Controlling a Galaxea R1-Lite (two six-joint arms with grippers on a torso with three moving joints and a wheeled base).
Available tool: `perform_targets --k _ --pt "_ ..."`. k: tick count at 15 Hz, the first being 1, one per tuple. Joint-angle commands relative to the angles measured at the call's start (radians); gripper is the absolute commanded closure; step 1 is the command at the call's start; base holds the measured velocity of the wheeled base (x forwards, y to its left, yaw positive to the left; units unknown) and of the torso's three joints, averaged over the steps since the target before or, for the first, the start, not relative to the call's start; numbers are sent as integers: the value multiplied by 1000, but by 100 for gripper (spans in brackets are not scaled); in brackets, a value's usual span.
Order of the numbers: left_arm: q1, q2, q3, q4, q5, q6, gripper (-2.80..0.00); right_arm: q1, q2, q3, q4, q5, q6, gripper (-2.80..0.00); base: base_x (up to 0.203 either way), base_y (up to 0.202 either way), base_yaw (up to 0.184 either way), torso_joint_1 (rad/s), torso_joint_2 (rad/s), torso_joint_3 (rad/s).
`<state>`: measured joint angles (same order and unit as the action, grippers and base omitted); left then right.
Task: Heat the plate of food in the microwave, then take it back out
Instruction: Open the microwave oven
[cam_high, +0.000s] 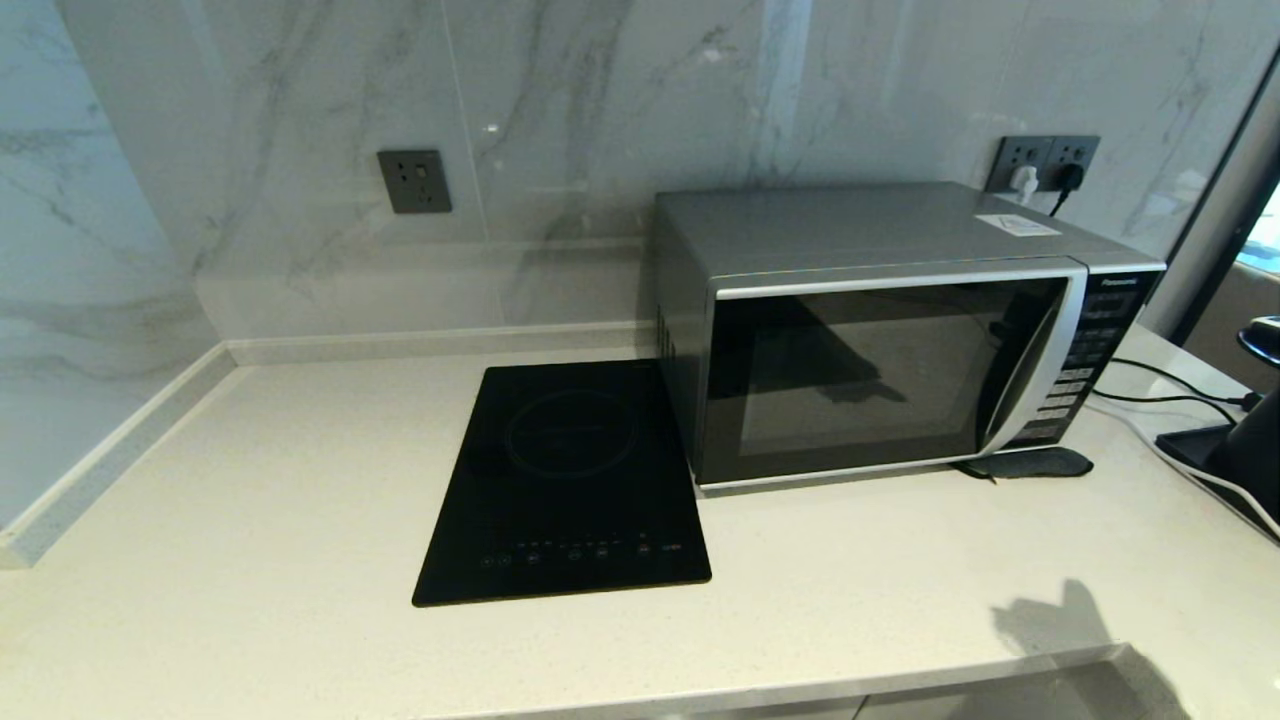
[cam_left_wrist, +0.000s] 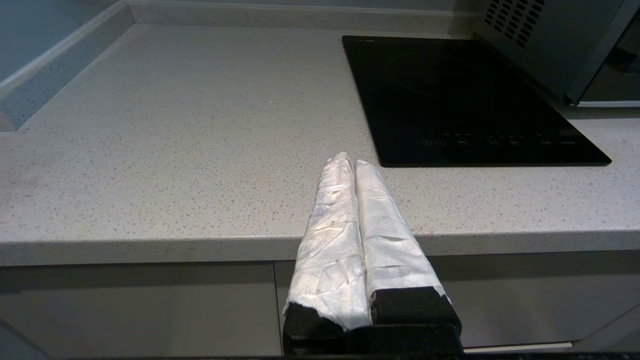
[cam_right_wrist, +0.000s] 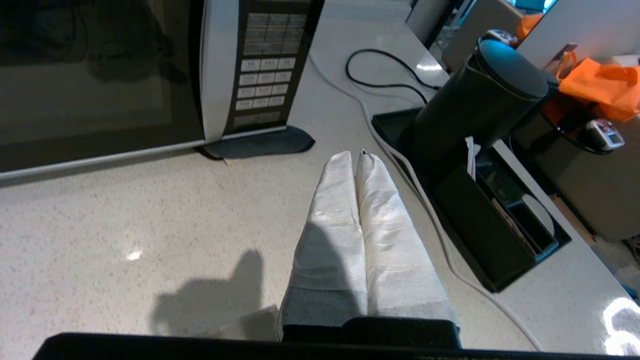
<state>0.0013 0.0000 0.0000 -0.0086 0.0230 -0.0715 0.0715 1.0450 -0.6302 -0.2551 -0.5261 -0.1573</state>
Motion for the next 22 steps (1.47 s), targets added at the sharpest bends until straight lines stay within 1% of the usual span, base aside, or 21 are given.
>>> perform_targets --k 1,3,4,6,7,8,10,11,12,13,14,16,18,20,22 --pt "0 2 0 -1 0 -1 0 -14 43 -7 -63 14 -50 0 0 0 0 0 0 0" --pt "0 2 0 -1 0 -1 0 -70 81 -2 -121 18 -117 0 0 0 0 0 0 0" --pt "0 2 0 -1 0 -1 0 -88 111 -4 -140 19 -132 0 0 0 0 0 0 0" --pt "0 2 0 -1 0 -1 0 -94 181 -9 -180 16 -133 0 0 0 0 0 0 0" --pt "0 2 0 -1 0 -1 0 -94 219 -19 -207 14 -116 -280 0 0 0 0 0 0" --pt "0 2 0 -1 0 -1 0 -94 250 -33 -223 14 -90 -280 0 0 0 0 0 0" --pt "0 2 0 -1 0 -1 0 -84 309 -50 -230 7 -64 -280 0 0 0 0 0 0" --pt "0 2 0 -1 0 -1 0 -69 343 -56 -231 -22 -60 -280 0 0 0 0 0 0" --pt "0 2 0 -1 0 -1 0 -43 384 -68 -231 -87 -58 -280 0 0 0 0 0 0" --pt "0 2 0 -1 0 -1 0 -6 429 -89 -231 -174 -52 -280 0 0 0 0 0 0" --pt "0 2 0 -1 0 -1 0 46 465 -117 -231 -256 -37 -280 0 0 0 0 0 0" --pt "0 2 0 -1 0 -1 0 157 539 -180 -231 -394 7 -280 0 0 0 0 0 0" --pt "0 2 0 -1 0 -1 0 218 619 -255 -231 -503 45 -280 0 0 0 0 0 0" --pt "0 2 0 -1 0 -1 0 251 692 -339 -230 -597 81 -280 0 0 0 0 0 0" --pt "0 2 0 -1 0 -1 0 263 748 -403 -230 -654 98 -280 0 0 0 0 0 0"
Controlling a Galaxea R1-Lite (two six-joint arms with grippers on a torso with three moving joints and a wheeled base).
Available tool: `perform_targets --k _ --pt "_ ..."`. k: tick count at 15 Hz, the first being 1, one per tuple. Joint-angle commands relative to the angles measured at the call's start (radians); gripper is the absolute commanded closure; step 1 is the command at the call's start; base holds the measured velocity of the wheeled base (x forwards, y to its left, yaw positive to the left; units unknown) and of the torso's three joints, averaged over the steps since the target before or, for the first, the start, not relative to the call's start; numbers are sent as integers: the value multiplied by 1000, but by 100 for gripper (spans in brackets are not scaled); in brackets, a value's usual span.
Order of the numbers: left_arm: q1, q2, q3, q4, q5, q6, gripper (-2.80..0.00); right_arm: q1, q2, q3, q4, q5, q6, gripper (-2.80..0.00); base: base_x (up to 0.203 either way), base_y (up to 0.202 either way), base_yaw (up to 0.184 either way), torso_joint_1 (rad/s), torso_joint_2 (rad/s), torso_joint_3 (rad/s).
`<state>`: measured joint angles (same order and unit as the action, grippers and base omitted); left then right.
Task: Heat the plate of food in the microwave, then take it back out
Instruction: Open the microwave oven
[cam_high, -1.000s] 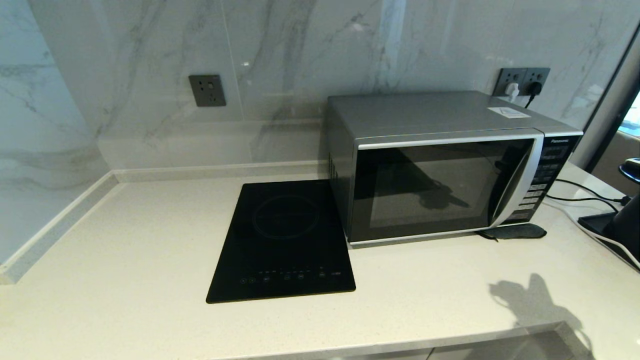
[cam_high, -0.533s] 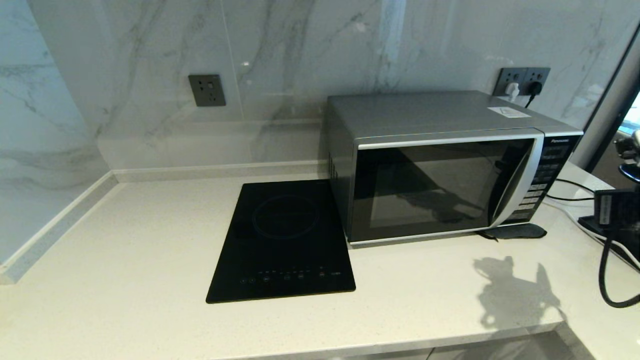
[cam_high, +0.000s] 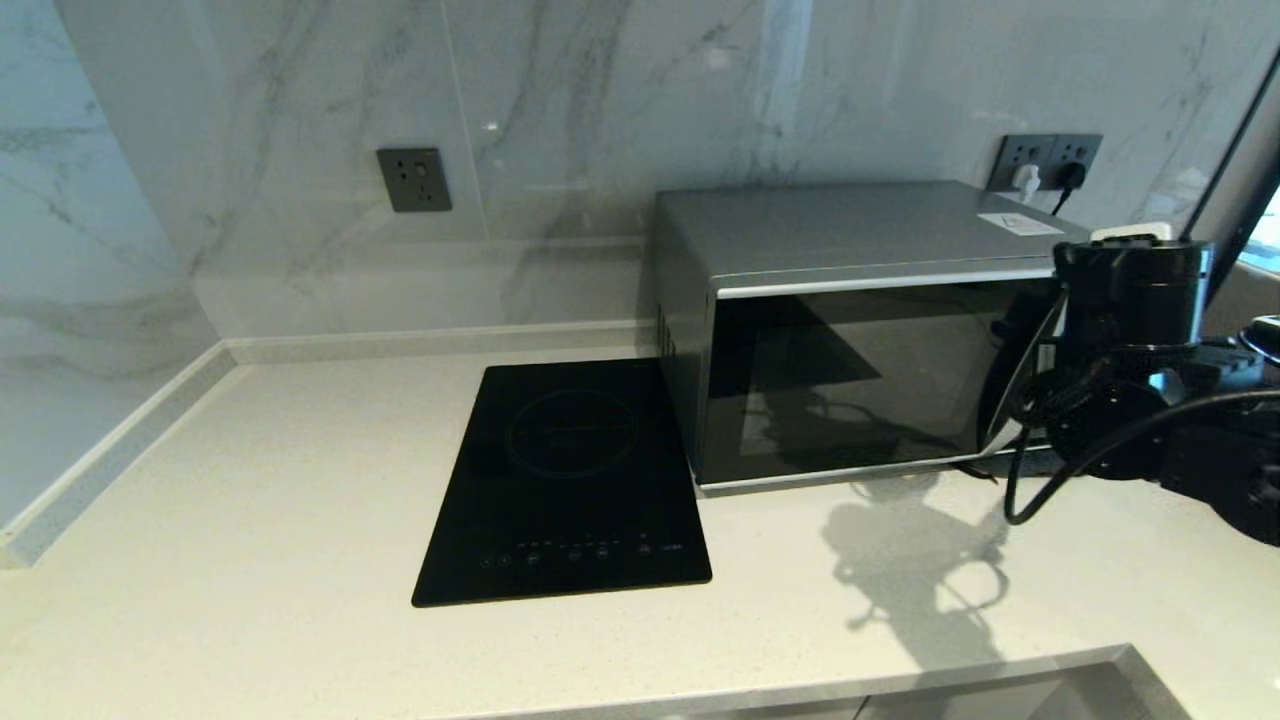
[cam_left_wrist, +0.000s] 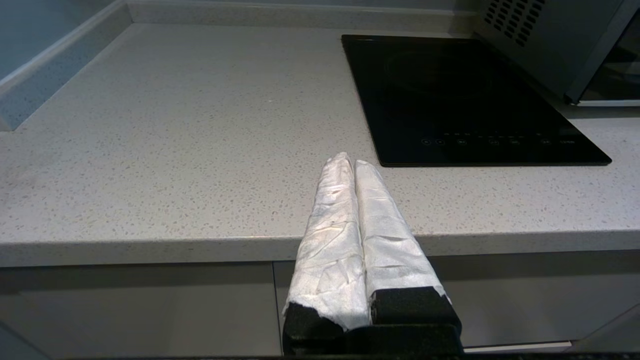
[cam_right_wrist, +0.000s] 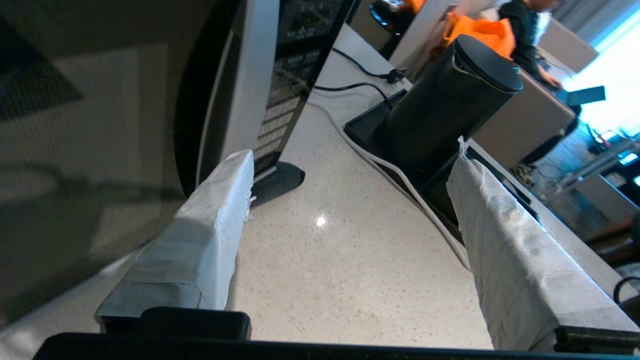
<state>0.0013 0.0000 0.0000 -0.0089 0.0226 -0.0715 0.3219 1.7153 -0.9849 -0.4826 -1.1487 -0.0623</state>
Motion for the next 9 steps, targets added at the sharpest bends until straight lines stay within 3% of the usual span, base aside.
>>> perform_targets --k 1,5,9 --pt "0 2 0 0 0 -1 0 14 102 -70 -3 -50 5 -280 0 0 0 0 0 0" --pt "0 2 0 0 0 -1 0 4 198 -122 -4 -60 45 -280 0 0 0 0 0 0" --pt "0 2 0 0 0 -1 0 -71 286 -183 -4 -47 78 -280 0 0 0 0 0 0"
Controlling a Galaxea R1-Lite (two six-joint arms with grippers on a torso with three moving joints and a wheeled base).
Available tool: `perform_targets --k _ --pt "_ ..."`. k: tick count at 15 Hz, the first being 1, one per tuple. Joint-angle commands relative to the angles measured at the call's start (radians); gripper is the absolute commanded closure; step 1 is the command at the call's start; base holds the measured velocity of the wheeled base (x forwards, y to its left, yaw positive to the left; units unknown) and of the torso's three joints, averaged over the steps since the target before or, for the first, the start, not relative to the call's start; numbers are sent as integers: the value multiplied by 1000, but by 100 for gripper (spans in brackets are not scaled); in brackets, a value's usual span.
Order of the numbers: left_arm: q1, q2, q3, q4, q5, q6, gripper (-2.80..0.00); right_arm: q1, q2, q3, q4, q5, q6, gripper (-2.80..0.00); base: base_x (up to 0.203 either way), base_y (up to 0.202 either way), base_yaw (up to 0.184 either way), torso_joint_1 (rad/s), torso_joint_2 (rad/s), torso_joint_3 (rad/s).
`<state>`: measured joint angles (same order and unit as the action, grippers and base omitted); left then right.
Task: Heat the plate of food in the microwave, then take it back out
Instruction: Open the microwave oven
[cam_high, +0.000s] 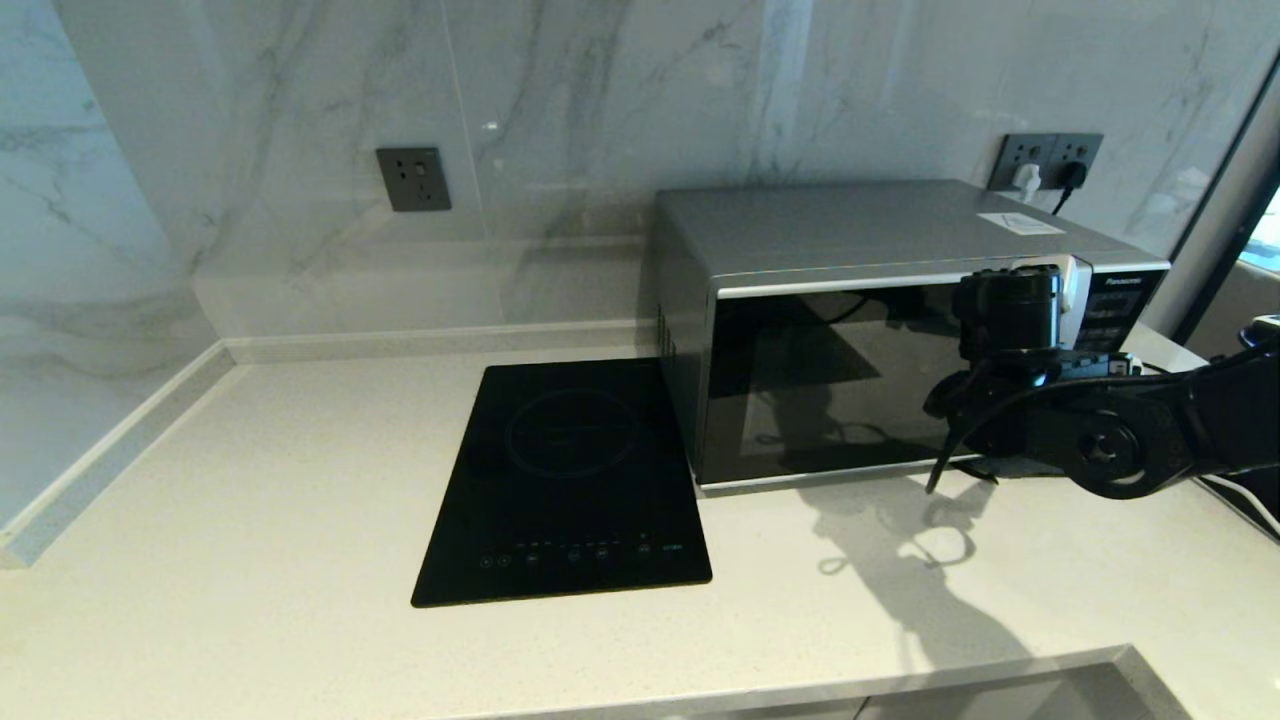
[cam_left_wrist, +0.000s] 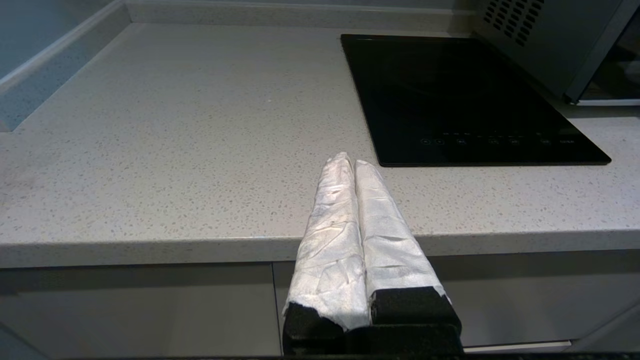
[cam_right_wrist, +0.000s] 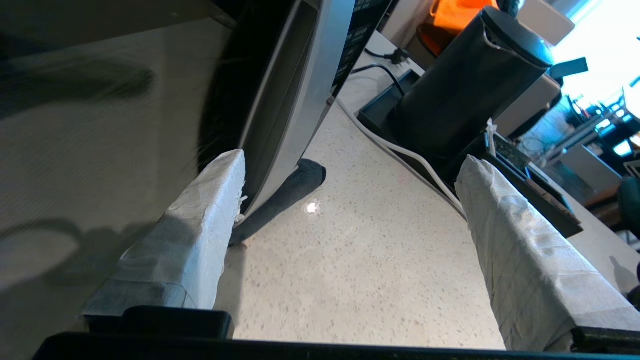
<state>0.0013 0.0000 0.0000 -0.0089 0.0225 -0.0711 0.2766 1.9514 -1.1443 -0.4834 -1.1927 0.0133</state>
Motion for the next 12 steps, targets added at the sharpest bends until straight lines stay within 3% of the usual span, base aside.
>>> perform_targets --k 1,5,12 --pt "0 2 0 0 1 -1 0 -47 64 -43 -3 13 3 -280 0 0 0 0 0 0" --pt "0 2 0 0 1 -1 0 -94 82 -67 -3 64 4 -280 0 0 0 0 0 0" --pt "0 2 0 0 1 -1 0 -136 98 -77 -6 84 5 -280 0 0 0 0 0 0"
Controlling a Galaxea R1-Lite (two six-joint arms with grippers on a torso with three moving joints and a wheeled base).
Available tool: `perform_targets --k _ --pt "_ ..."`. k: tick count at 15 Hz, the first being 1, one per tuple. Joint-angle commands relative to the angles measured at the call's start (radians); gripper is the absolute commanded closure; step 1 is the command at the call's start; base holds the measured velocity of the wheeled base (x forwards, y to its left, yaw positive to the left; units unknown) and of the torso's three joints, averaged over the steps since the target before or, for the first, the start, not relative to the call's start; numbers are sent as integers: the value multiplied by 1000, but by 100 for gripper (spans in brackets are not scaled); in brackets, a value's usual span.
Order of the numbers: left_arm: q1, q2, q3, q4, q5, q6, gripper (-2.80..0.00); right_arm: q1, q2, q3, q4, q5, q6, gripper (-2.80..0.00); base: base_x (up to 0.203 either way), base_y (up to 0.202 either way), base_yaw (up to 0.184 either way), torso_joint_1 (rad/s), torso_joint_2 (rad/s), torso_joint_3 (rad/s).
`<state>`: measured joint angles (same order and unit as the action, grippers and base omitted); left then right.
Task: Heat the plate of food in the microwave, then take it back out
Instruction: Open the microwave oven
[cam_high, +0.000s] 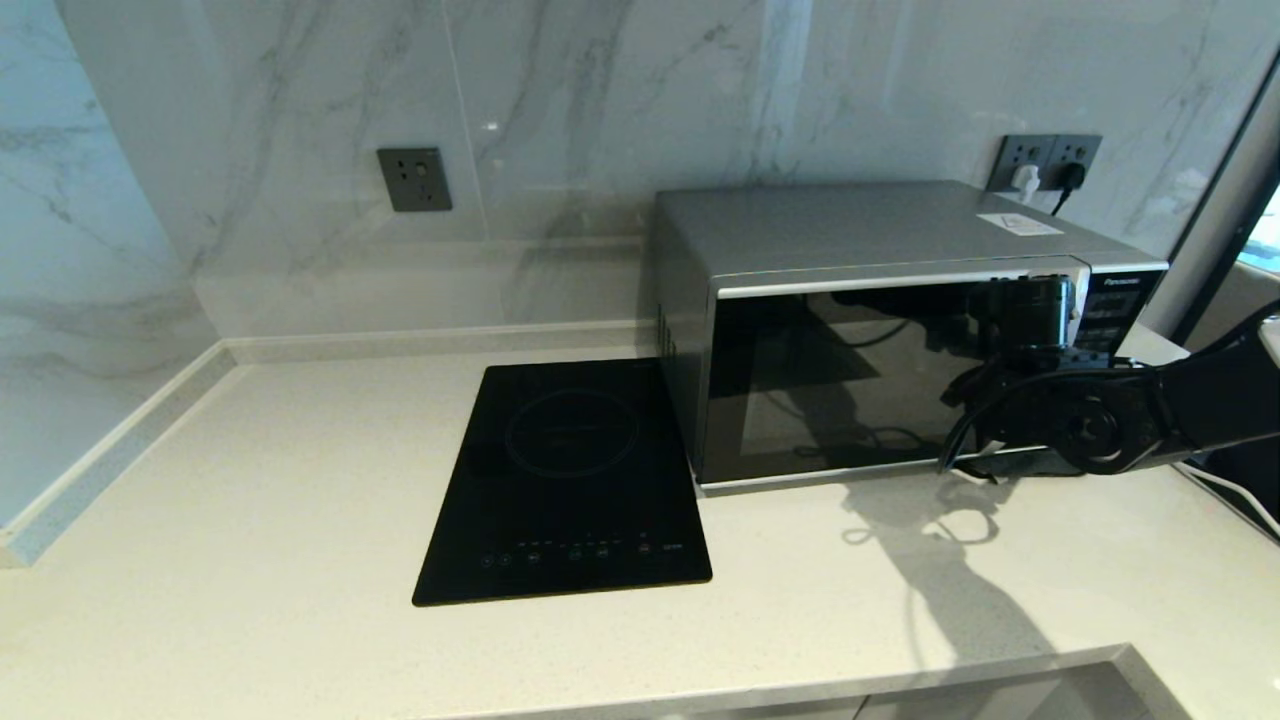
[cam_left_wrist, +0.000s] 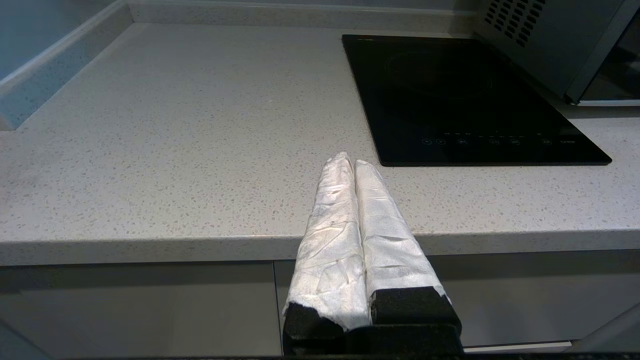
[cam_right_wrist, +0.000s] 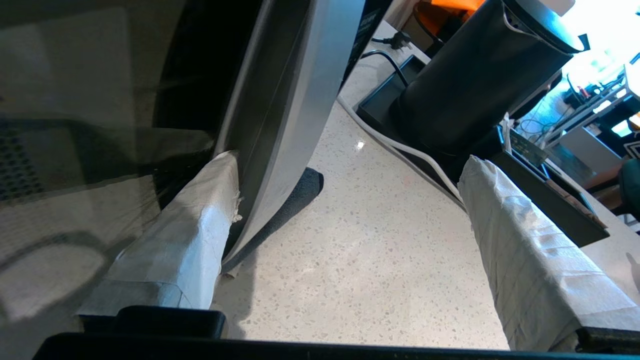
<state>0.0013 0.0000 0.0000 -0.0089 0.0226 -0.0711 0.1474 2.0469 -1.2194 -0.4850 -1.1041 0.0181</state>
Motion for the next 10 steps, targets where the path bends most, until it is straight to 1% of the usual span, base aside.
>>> perform_targets --k 1,2,4,10 --pt "0 2 0 0 0 -1 0 -8 2 -2 -4 -3 0 -222 0 0 0 0 0 0" --pt "0 2 0 0 0 -1 0 -8 2 -3 -7 -2 0 0 0 0 0 0 0 0" --pt "0 2 0 0 0 -1 0 -8 -2 4 -5 10 -1 0 0 0 0 0 0 0" --pt "0 2 0 0 0 -1 0 -7 -19 2 -6 12 -1 0 0 0 0 0 0 0"
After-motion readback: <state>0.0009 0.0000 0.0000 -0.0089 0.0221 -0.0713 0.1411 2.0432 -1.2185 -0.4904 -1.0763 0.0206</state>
